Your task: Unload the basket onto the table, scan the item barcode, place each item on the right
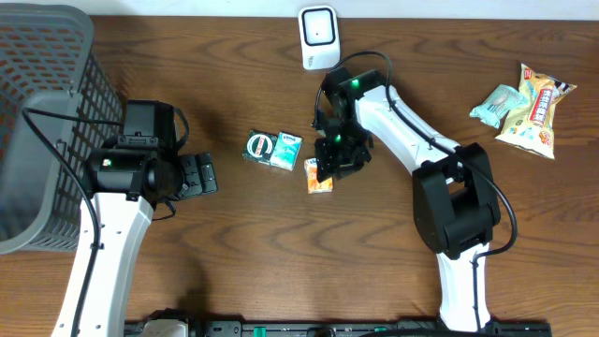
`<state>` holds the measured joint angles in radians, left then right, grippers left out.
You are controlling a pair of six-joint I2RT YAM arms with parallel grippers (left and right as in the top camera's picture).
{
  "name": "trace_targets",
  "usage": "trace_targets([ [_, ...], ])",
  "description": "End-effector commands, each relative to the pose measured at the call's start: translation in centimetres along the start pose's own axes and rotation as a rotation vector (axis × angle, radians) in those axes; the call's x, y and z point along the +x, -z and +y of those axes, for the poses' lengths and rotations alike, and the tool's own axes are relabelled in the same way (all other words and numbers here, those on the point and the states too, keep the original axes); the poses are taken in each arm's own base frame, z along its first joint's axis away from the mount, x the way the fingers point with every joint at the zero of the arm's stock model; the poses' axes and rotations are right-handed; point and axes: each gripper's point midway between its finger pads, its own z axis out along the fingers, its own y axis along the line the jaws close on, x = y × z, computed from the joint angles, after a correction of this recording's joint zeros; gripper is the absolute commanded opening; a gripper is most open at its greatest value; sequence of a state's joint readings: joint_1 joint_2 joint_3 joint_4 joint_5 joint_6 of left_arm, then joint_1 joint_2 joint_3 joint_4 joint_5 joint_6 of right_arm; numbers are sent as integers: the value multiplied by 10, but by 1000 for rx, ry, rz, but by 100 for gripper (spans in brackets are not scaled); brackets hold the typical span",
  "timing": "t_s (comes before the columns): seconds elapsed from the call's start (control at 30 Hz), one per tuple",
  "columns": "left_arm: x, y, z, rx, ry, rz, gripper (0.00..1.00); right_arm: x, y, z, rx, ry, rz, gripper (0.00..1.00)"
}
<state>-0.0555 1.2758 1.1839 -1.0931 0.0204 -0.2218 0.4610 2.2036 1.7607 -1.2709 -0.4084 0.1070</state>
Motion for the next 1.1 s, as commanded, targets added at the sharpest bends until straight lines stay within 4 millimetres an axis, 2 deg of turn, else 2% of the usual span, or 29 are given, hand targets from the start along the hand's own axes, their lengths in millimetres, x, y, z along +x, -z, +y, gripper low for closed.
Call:
trace_targets([
  [0.0,2,-2,1,-7,5,9,98,-3,7,16,-88,51,-17,31],
  [0.17,2,-2,1,-7,5,8,98,-8,-2,30,-62,108,-41,29],
  [0.23,2,-2,1,-7,5,8,98,-10,-6,19,43,84,-49,25],
  [0.33,2,-2,1,-7,5,8,98,-12,-7,-8,251,-39,-83,24],
  [0.4,2,-2,1,-7,5,8,98,-12,-6,-16,301,-80,-96,15],
  [0.5,2,-2,1,-7,5,9,98,-13,-6,-19,301,-87,-97,12],
  [0.63,2,-2,1,-7,5,9,98,-16,-3,-25,296,-100,-109,1],
  [0.83,2,-2,1,-7,5,9,98,-18,-5,-26,287,-102,-113,1],
  [1.07,2,-2,1,-7,5,8,98,-15,-21,-26,251,-101,-104,1],
])
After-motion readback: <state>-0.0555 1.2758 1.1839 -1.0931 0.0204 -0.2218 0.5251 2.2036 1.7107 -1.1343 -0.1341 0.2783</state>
